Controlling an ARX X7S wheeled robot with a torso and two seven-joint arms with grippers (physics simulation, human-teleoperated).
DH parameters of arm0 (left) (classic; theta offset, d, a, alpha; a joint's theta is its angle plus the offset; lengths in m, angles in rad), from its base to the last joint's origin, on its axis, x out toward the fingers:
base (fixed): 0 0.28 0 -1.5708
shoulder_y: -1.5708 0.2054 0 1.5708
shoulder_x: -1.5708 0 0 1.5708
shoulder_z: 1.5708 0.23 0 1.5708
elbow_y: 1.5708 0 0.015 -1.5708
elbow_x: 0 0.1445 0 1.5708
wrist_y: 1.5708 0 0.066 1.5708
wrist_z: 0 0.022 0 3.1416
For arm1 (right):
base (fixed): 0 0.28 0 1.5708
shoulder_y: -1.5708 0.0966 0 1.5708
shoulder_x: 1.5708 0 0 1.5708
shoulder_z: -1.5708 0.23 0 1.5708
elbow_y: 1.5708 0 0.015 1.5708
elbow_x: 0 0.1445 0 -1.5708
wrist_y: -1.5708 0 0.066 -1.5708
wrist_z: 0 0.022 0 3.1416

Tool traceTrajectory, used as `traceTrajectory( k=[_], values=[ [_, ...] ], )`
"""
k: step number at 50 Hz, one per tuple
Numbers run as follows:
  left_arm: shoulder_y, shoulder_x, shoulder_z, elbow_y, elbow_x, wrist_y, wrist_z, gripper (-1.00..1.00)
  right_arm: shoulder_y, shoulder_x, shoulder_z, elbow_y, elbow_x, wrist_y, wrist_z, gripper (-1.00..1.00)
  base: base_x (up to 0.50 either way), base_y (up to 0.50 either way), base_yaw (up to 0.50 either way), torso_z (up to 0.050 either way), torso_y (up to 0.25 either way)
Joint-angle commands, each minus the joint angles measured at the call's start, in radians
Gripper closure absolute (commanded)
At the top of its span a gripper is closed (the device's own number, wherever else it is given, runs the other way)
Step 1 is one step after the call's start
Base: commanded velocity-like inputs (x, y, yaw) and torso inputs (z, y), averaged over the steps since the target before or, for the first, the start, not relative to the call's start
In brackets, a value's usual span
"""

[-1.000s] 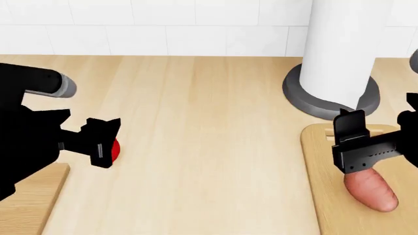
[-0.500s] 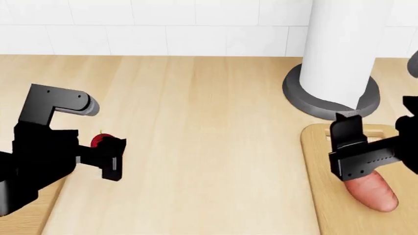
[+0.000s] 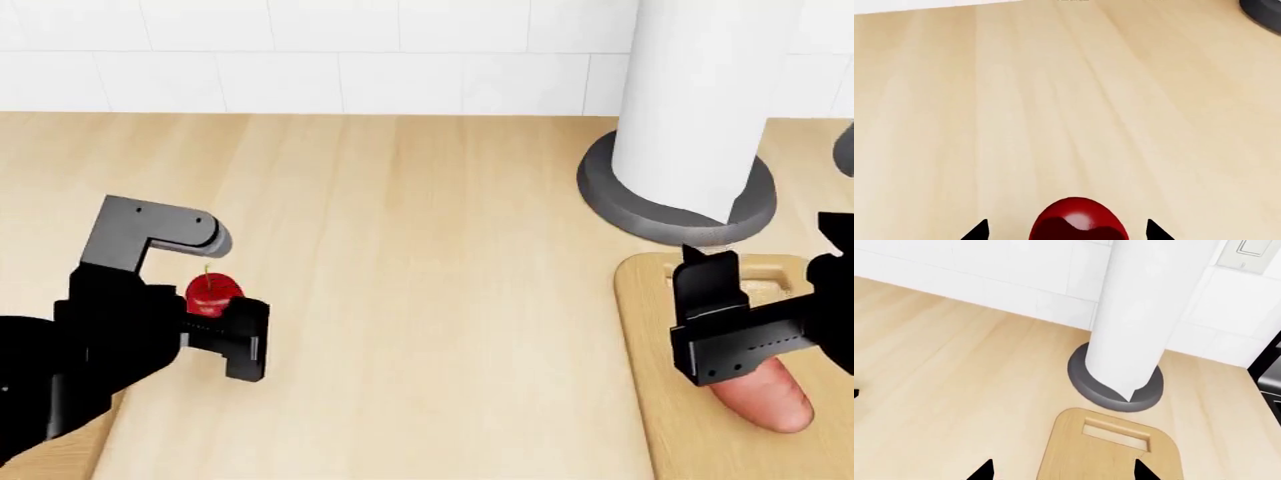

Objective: Place the cherry and the sweet potato on separate cutting boards.

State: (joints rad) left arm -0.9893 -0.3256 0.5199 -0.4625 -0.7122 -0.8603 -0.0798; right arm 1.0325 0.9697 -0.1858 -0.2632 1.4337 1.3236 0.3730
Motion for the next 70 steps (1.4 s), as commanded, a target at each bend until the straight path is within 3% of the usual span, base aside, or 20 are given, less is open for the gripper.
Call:
traceTrajectory(
  k=[1, 13, 26, 38, 51, 67, 70],
  values=[
    [0.006, 0.006, 0.019, -0.010, -0.001, 0.021, -0.003, 1.00, -0.025, 0.008, 0.002, -0.002, 0.002, -0.018, -0.004, -1.00, 0.00, 0.00, 0.00, 0.000, 0.000],
    [0.001, -0.038, -0.031, 0.153, -0.068, -0.064, -0.063, 1.00, -0.020, 0.001, -0.012, 0.009, 0.003, -0.019, -0.007, -1.00, 0.00, 0.00, 0.00, 0.000, 0.000],
    [0.023, -0.170, -0.154, 0.416, -0.194, -0.193, -0.172, 1.00, -0.008, -0.021, -0.026, 0.010, 0.014, -0.023, 0.001, -1.00, 0.00, 0.00, 0.00, 0.000, 0.000],
    [0.151, -0.352, -0.340, 0.649, -0.371, -0.297, -0.265, 1.00, 0.002, -0.037, -0.038, 0.012, 0.009, -0.036, -0.007, -1.00, 0.00, 0.00, 0.00, 0.000, 0.000],
    [0.303, -0.460, -0.474, 0.737, -0.477, -0.321, -0.315, 1.00, 0.026, -0.068, -0.078, 0.032, -0.040, -0.058, -0.062, -1.00, 0.00, 0.00, 0.00, 0.000, 0.000],
    [0.425, -0.468, -0.504, 0.751, -0.480, -0.270, -0.292, 1.00, 0.043, -0.051, -0.064, 0.009, 0.032, -0.028, -0.010, -1.00, 0.00, 0.00, 0.00, 0.000, 0.000],
    [0.451, -0.488, -0.474, 0.769, -0.425, -0.243, -0.264, 1.00, 0.046, -0.053, -0.066, 0.005, 0.042, -0.025, -0.006, -1.00, 0.00, 0.00, 0.00, 0.000, 0.000]
  ],
)
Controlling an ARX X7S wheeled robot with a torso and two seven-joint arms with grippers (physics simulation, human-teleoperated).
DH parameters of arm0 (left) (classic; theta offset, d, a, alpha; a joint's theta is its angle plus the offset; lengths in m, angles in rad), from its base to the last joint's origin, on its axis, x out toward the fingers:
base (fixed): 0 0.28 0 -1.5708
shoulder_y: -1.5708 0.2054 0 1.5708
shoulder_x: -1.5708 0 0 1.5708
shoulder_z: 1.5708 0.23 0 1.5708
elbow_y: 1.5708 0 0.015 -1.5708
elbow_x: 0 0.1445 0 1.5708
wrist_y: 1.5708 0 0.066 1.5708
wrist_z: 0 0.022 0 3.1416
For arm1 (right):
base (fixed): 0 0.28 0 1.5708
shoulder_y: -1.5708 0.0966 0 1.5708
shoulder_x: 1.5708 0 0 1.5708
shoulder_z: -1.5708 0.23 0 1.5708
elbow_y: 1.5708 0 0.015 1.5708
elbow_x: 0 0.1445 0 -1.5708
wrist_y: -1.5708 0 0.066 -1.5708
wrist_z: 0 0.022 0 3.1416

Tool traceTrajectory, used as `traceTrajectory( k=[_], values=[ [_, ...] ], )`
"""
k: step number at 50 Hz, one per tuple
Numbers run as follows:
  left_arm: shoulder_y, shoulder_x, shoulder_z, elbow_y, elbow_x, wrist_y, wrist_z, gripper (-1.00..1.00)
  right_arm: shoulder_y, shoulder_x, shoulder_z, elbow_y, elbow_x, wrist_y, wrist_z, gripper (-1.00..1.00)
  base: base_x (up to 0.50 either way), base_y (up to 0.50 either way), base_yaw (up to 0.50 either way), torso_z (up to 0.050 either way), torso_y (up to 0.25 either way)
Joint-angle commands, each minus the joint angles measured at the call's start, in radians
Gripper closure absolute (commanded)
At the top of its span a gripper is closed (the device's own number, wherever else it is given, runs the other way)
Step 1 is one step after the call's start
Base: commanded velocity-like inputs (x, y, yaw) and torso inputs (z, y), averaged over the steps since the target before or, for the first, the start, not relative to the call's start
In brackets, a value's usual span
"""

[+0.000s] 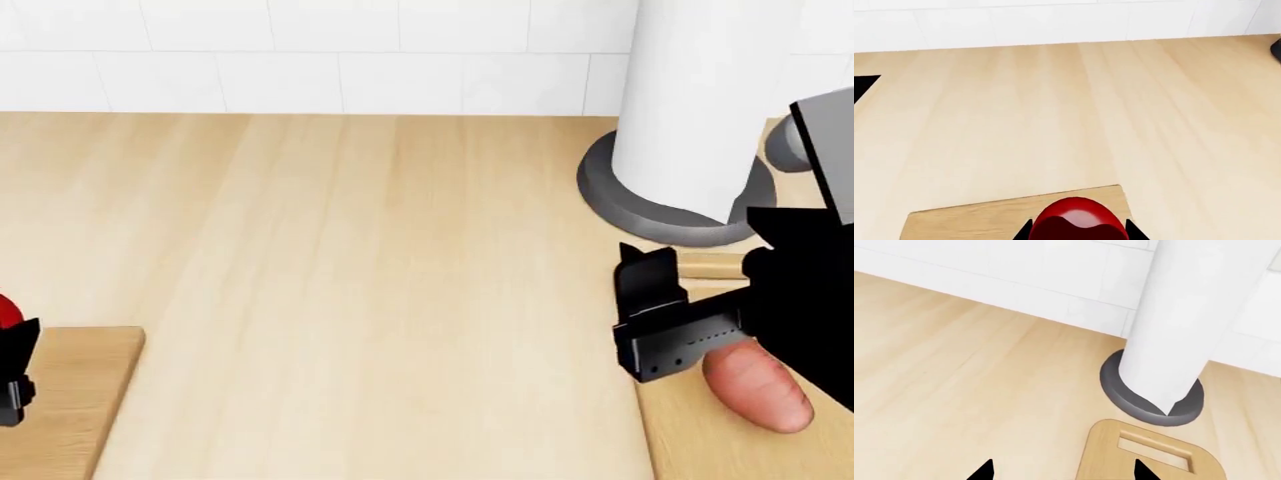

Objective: Place the cherry and the sweet potato on separate cutting boards.

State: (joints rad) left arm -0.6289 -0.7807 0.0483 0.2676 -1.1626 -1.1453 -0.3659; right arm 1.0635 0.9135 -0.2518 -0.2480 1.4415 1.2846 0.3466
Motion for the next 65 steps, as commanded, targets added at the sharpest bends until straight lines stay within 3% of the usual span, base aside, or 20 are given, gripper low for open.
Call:
traceTrajectory(
  k=[1, 33, 34, 49, 65],
  values=[
    [0.098, -0.031, -0.008, 0.033, 0.023, 0.046, 0.023, 1.00, 0.012, 0.003, -0.001, -0.011, 0.033, 0.012, 0.019, -1.00, 0.00, 0.00, 0.00, 0.000, 0.000],
    [0.082, -0.015, 0.044, -0.032, 0.069, 0.058, 0.031, 1.00, -0.042, 0.020, -0.001, -0.021, 0.036, -0.028, 0.004, -1.00, 0.00, 0.00, 0.00, 0.000, 0.000],
    [0.082, -0.015, 0.044, -0.031, 0.067, 0.056, 0.031, -1.00, -0.043, 0.020, -0.001, -0.021, 0.036, -0.028, 0.004, -1.00, 0.00, 0.00, 0.00, 0.000, 0.000],
    [0.047, -0.019, 0.015, -0.001, 0.020, 0.039, 0.009, -1.00, -0.036, 0.023, -0.006, -0.025, 0.037, -0.035, 0.000, -1.00, 0.00, 0.00, 0.00, 0.000, 0.000],
    [-0.094, -0.016, -0.044, 0.061, -0.102, -0.036, -0.113, -1.00, -0.034, 0.023, 0.002, -0.029, 0.061, -0.045, 0.013, -1.00, 0.00, 0.00, 0.00, 0.000, 0.000]
  ],
)
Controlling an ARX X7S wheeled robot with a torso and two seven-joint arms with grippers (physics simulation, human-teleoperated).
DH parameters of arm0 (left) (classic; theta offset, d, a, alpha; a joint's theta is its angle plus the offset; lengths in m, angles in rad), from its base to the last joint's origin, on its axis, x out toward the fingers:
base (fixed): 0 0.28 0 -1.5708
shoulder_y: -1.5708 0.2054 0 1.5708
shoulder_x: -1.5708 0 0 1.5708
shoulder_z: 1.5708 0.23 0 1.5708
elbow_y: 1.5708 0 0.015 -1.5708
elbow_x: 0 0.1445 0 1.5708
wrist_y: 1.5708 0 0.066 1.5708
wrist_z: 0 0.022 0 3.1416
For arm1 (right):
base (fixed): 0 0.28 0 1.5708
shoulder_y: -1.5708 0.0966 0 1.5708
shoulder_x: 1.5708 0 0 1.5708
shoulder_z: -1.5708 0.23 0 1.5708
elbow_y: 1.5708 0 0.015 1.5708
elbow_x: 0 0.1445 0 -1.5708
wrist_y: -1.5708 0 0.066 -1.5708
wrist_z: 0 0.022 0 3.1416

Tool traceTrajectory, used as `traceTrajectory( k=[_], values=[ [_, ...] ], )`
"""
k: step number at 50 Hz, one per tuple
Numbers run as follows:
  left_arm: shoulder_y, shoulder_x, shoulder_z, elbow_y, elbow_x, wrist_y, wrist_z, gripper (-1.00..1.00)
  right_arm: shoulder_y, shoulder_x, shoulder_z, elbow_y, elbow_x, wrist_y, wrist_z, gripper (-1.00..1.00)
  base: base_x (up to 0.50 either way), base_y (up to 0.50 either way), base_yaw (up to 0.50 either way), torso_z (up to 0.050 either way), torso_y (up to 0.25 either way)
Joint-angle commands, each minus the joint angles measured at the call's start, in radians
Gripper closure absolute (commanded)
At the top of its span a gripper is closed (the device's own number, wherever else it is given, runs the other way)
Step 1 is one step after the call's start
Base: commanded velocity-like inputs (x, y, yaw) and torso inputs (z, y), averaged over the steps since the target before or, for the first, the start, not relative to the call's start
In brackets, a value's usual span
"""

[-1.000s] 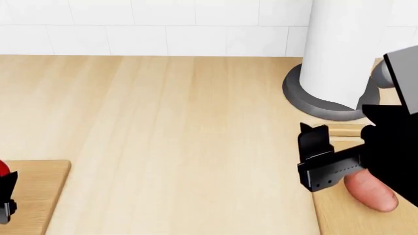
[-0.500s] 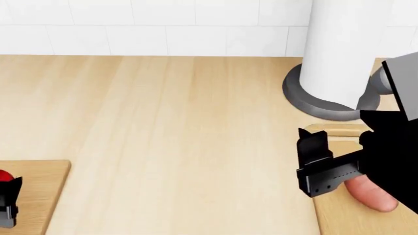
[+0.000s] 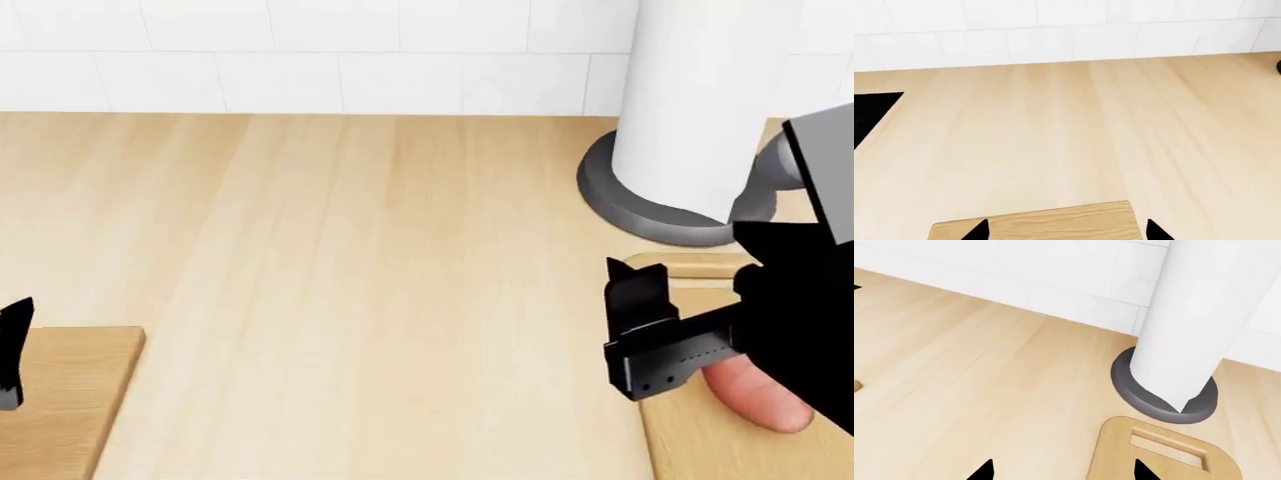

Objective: Place the cherry and the sweet potato on separate cutting boards.

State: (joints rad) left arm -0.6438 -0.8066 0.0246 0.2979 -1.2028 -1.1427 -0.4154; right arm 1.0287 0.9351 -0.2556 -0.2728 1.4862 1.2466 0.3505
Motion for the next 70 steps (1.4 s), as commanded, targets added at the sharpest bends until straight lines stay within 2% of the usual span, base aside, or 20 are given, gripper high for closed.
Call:
traceTrajectory(
  k=[1, 6, 10, 16, 21, 30, 32, 40, 49, 52, 57, 70],
  values=[
    [-0.097, 0.015, -0.015, 0.033, -0.066, -0.044, -0.069, -1.00, 0.001, 0.001, 0.007, -0.005, 0.018, -0.008, 0.011, -1.00, 0.00, 0.00, 0.00, 0.000, 0.000],
    [-0.137, 0.018, -0.019, 0.046, -0.106, -0.065, -0.087, -1.00, 0.004, -0.002, 0.011, -0.006, 0.030, -0.013, 0.022, -1.00, 0.00, 0.00, 0.00, 0.000, 0.000],
    [-0.189, 0.052, -0.021, 0.042, -0.147, -0.072, -0.116, -1.00, 0.002, -0.010, 0.027, -0.006, 0.036, -0.035, 0.032, -1.00, 0.00, 0.00, 0.00, 0.000, 0.000],
    [-0.253, 0.088, 0.002, 0.018, -0.131, -0.056, -0.108, -1.00, -0.057, -0.022, 0.057, -0.046, -0.037, -0.126, -0.003, -1.00, 0.00, 0.00, 0.00, 0.000, 0.000],
    [-0.337, 0.097, 0.030, -0.010, -0.129, -0.075, -0.101, -1.00, -0.032, -0.035, 0.071, -0.050, -0.045, -0.147, 0.014, -1.00, 0.00, 0.00, 0.00, 0.000, 0.000],
    [-0.427, 0.085, 0.014, -0.011, -0.228, -0.140, -0.179, -1.00, 0.000, -0.051, 0.094, -0.083, -0.009, -0.158, 0.083, -1.00, 0.00, 0.00, 0.00, 0.000, 0.000],
    [-0.441, 0.110, 0.021, -0.005, -0.238, -0.140, -0.217, -1.00, 0.011, -0.055, 0.100, -0.085, 0.002, -0.160, 0.106, -1.00, 0.00, 0.00, 0.00, 0.000, 0.000],
    [-0.504, 0.117, 0.021, 0.014, -0.295, -0.159, -0.267, -1.00, 0.055, -0.063, 0.120, -0.088, 0.014, -0.174, 0.151, -1.00, 0.00, 0.00, 0.00, 0.000, 0.000],
    [-0.574, 0.129, 0.056, -0.005, -0.297, -0.175, -0.281, -1.00, 0.093, -0.070, 0.107, -0.047, -0.031, -0.183, 0.138, -1.00, 0.00, 0.00, 0.00, 0.000, 0.000],
    [-0.633, 0.129, 0.081, -0.041, -0.263, -0.178, -0.248, -1.00, 0.170, -0.097, 0.069, 0.010, -0.098, -0.184, 0.101, -1.00, 0.00, 0.00, 0.00, 0.000, 0.000],
    [-0.661, 0.146, 0.119, -0.052, -0.161, -0.129, -0.204, -1.00, 0.194, -0.113, 0.056, 0.005, -0.144, -0.208, 0.090, -1.00, 0.00, 0.00, 0.00, 0.000, 0.000],
    [-0.717, 0.149, 0.114, -0.053, -0.192, -0.138, -0.236, -1.00, 0.292, -0.130, 0.050, 0.031, -0.179, -0.219, 0.090, -1.00, 0.00, 0.00, 0.00, 0.000, 0.000]
  ],
)
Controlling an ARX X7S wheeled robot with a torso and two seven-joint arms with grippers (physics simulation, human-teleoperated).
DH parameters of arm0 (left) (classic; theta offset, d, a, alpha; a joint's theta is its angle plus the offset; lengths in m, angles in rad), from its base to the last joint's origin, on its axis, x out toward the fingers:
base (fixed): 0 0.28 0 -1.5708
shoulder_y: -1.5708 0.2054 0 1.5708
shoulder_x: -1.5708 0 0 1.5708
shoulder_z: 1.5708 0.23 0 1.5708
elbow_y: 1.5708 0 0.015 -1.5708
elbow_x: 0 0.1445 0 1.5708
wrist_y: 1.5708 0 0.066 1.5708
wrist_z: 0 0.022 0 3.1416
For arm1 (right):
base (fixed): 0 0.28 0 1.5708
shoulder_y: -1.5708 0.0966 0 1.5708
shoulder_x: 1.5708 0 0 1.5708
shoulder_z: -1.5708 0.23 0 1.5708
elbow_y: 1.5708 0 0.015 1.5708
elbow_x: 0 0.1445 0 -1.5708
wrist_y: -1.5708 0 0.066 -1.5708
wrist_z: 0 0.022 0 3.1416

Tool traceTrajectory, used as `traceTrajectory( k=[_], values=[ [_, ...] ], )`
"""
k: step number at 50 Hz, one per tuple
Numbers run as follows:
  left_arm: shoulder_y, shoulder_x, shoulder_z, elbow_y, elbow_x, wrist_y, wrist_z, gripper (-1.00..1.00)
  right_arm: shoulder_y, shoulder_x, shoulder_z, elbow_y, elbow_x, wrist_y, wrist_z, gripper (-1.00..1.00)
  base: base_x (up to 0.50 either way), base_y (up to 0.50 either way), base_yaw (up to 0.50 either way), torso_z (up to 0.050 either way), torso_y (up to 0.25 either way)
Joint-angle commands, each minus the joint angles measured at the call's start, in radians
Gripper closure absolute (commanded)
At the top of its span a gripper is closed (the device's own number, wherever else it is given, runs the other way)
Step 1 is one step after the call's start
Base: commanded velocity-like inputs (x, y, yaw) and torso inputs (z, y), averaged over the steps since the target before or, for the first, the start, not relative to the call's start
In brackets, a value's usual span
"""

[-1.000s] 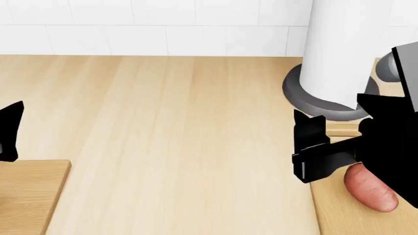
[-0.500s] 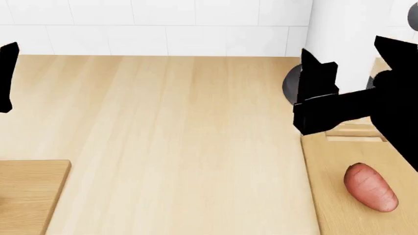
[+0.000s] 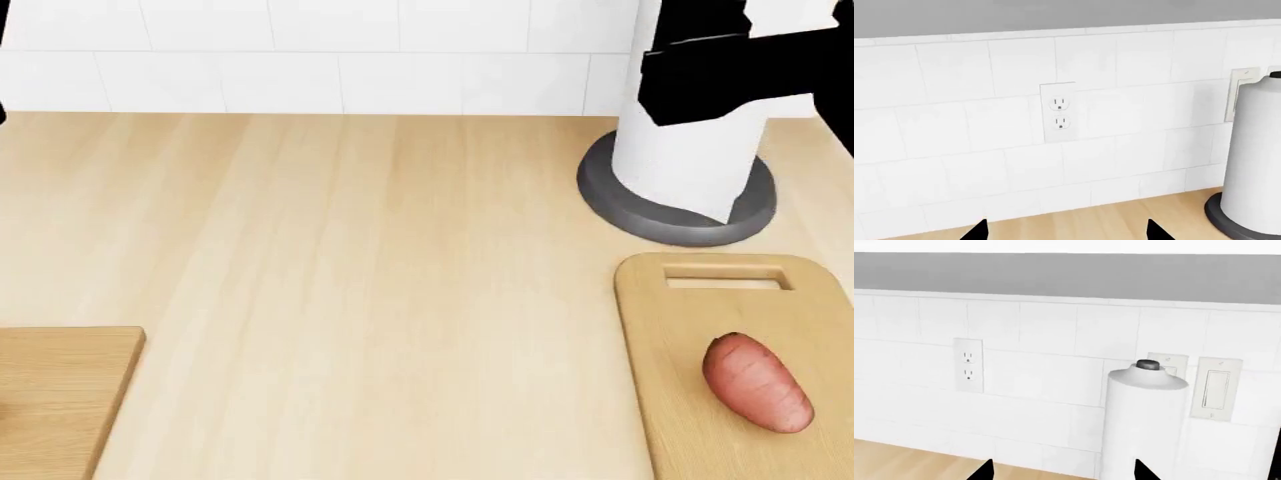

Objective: Place the cherry and the sweet potato on separate cutting boards.

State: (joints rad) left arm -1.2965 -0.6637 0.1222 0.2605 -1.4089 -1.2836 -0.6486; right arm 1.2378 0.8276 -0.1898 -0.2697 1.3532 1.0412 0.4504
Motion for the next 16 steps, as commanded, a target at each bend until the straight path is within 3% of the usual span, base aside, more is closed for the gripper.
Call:
traceTrajectory(
  k=[1, 16],
  values=[
    [-0.075, 0.007, 0.019, -0.018, 0.018, 0.003, -0.002, -1.00, 0.097, -0.027, -0.020, 0.031, -0.052, -0.014, -0.014, -1.00, 0.00, 0.00, 0.00, 0.000, 0.000],
    [-0.122, 0.017, 0.042, -0.032, 0.027, 0.011, 0.014, -1.00, 0.129, -0.032, -0.035, 0.043, -0.088, -0.033, -0.046, -1.00, 0.00, 0.00, 0.00, 0.000, 0.000]
  ],
)
